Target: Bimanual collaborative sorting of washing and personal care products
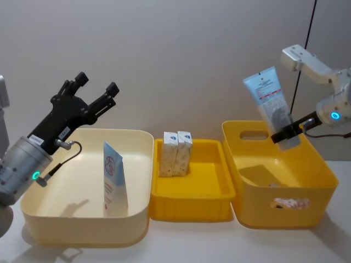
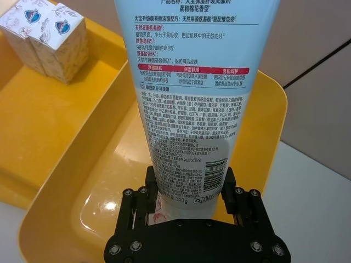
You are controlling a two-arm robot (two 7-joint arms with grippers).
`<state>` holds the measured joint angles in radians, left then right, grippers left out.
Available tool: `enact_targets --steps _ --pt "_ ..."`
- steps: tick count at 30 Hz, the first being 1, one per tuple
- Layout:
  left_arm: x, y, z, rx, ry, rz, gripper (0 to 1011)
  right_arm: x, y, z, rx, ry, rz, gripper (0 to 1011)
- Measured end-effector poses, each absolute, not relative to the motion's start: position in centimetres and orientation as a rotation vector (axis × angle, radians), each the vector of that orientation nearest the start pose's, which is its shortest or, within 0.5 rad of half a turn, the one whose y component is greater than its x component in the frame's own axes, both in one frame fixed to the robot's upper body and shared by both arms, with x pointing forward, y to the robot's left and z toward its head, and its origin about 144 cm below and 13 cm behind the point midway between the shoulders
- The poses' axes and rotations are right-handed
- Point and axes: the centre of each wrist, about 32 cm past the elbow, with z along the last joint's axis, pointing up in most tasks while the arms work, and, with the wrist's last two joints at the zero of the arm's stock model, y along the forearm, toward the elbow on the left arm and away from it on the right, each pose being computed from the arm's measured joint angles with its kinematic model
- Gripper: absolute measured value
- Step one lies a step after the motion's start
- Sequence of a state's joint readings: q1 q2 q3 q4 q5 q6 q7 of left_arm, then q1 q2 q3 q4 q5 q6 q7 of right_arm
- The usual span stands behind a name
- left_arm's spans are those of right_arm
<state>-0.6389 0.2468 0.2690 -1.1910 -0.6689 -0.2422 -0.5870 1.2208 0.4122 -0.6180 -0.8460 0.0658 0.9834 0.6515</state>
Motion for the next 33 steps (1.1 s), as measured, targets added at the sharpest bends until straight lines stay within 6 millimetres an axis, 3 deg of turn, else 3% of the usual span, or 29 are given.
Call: enact_targets --steps 12,25,33 --pt "61.7 25.2 127.7 -0.510 -0.208 0.818 1001 69.9 -30.0 144.7 -0.869 0.279 -1.133 667" --pt "61.7 25.2 127.7 -0.510 -0.208 0.818 1001 70.3 -29.6 145.0 -0.875 0.270 -1.129 1000" --pt "61.7 25.2 127.7 -0.510 -0.208 0.818 1001 70.4 -29.5 145.1 -0.877 0.270 -1.127 1001"
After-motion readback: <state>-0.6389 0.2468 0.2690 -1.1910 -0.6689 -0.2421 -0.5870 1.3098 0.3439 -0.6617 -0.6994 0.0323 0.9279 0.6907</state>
